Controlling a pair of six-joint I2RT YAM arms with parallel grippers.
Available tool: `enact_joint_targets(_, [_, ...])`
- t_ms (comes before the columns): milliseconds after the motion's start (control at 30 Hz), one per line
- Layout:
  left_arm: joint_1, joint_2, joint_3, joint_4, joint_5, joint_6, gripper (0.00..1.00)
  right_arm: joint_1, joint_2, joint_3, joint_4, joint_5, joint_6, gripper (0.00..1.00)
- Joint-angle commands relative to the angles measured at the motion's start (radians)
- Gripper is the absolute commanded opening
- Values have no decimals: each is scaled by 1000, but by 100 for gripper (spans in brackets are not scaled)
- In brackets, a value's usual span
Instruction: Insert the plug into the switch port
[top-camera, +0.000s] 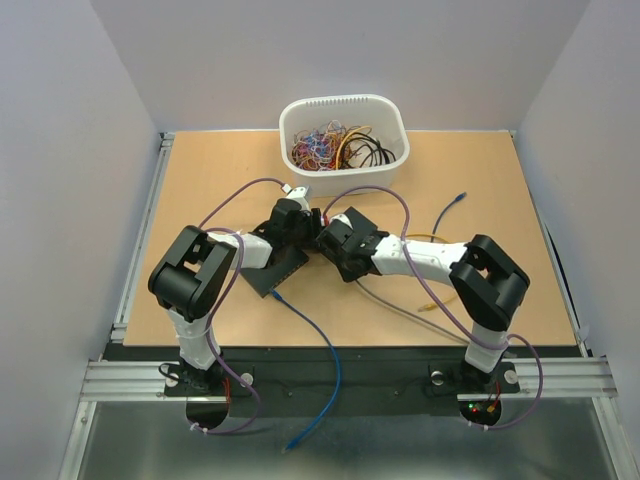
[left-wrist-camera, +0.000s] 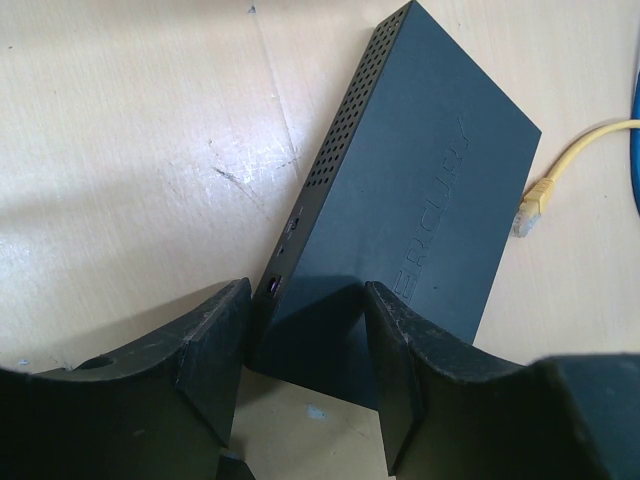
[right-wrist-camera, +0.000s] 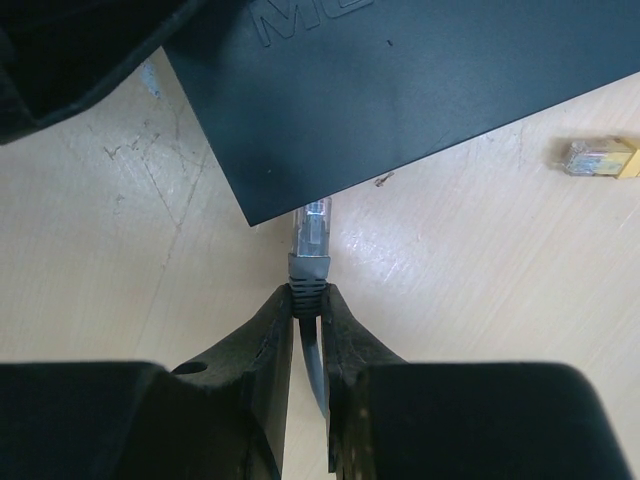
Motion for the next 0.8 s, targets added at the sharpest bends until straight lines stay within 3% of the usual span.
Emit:
enact_joint_targets(0, [-39,-31,-26,-72,55,-8,58,33,14,82,128,5,-4,1])
enact_joint_targets(767, [-38,-8,3,-115,15,21,58,99,-23,47,125,74,-16,1])
